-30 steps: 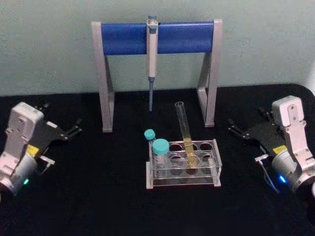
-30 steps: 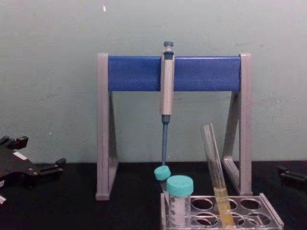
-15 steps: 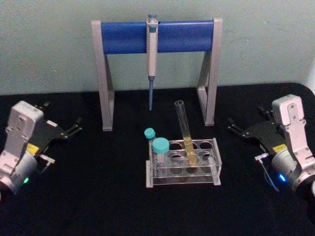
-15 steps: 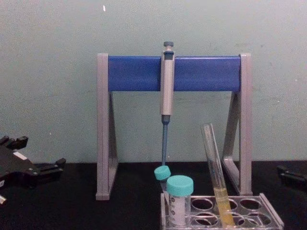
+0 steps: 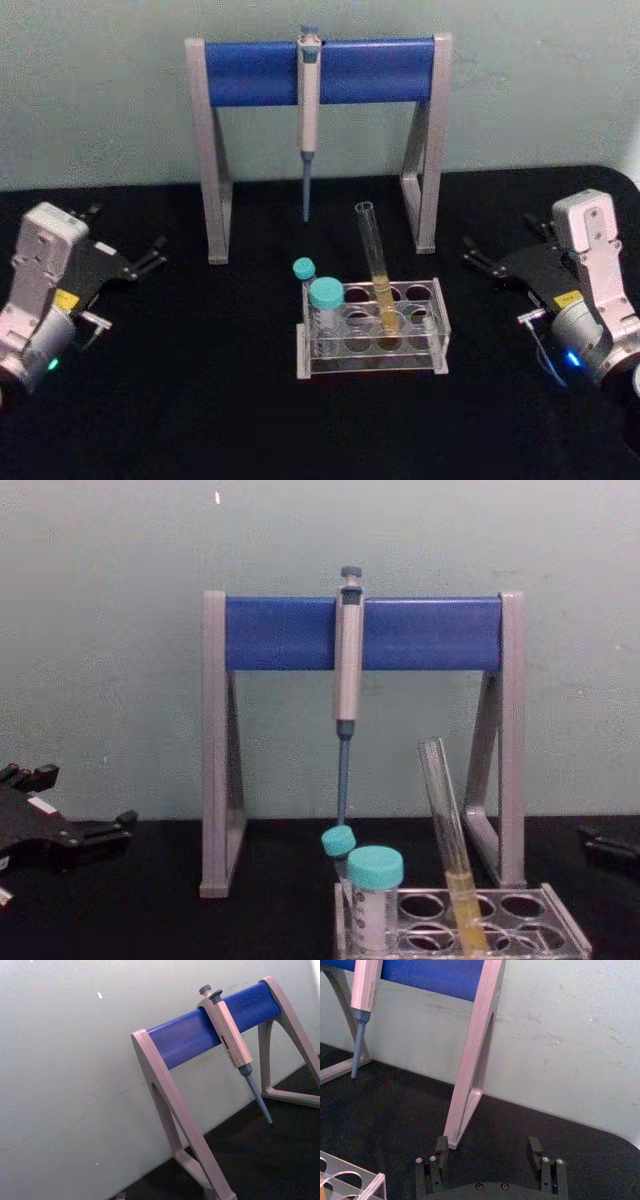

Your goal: Pick up the test tube from the test tube rack, shake it, then place it back into the test tube rack.

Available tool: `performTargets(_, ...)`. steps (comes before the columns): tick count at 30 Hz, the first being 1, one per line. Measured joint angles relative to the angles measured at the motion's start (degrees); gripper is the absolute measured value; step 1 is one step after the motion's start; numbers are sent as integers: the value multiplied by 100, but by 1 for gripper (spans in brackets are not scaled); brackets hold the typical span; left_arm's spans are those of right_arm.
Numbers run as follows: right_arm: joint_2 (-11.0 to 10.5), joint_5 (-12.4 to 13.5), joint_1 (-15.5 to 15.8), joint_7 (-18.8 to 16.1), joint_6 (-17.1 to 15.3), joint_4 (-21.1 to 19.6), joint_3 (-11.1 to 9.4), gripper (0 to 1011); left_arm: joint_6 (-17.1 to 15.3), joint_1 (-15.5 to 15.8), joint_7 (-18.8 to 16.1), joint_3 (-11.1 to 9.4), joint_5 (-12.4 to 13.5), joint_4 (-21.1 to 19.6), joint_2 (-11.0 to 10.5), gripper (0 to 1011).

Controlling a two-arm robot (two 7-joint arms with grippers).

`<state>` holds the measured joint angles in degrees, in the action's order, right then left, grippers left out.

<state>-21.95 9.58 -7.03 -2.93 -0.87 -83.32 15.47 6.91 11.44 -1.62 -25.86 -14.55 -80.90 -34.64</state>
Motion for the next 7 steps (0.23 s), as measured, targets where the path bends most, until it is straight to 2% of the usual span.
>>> performTargets(7, 0, 0, 0, 0, 0, 0, 0, 1000, 0, 0, 0, 0, 0, 0, 0, 1001)
